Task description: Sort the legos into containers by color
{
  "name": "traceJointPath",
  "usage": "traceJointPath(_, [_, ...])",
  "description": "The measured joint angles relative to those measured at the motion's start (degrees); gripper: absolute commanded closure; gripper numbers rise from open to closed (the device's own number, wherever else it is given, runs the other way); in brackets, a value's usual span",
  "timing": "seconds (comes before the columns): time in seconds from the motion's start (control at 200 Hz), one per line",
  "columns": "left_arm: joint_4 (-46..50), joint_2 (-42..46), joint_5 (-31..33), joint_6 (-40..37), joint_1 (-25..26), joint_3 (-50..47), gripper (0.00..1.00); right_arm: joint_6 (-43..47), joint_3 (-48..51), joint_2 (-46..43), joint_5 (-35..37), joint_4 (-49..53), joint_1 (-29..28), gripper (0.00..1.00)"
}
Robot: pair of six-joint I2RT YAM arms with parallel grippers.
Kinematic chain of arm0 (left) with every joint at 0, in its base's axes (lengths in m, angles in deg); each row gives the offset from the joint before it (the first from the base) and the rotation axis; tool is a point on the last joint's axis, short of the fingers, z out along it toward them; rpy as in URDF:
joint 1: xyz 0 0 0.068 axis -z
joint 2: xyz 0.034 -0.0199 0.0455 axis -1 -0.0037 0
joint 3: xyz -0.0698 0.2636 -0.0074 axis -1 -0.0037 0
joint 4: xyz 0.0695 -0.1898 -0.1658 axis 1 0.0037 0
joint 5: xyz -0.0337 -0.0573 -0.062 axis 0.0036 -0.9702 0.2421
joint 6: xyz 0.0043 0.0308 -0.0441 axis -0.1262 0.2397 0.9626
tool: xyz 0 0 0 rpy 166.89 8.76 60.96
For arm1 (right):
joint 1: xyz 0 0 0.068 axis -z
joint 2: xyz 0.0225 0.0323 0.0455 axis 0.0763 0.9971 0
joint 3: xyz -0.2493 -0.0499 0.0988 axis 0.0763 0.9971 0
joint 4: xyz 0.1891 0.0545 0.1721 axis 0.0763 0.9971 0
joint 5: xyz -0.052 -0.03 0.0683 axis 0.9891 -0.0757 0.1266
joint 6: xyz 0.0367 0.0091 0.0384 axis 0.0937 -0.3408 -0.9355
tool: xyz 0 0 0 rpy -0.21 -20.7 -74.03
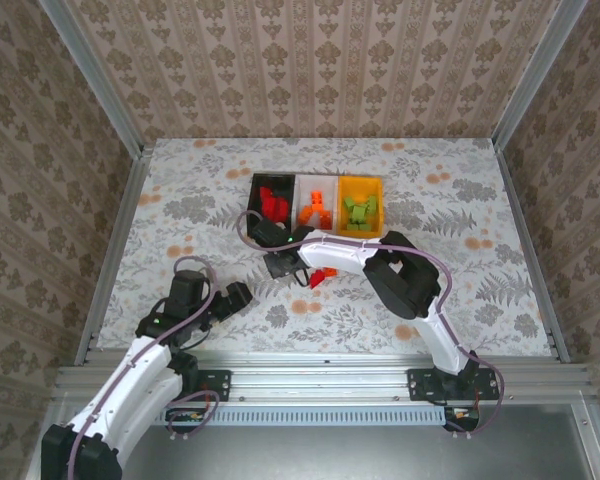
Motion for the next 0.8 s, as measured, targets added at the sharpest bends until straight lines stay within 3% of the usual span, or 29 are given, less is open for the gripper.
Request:
traceJointPath(0.145, [1.68, 1.53, 0.57, 0.02, 0.0, 0.0, 0.01, -0.04, -0.17, 0.11, 0.39, -0.2, 0.0, 0.7])
traceJointPath(0.45, [3.28, 4.61, 1.44, 1.36, 0.0, -0.11, 0.01, 0.74, 1.42, -3.37, 1.81, -0.94, 0.94, 0.71])
traceJointPath(0.63, [2.05, 2.8, 1.22, 2.19, 0.0, -0.11, 0.01, 2.25, 0.87, -8.96, 1.79, -1.18, 6.36, 0.71])
traceJointPath(0.8, [-2.12, -2.32, 0.07, 2.99, 0.5, -0.11, 0.01, 3.41, -3.34, -8.28, 1.55, -0.81, 13.62, 0.71])
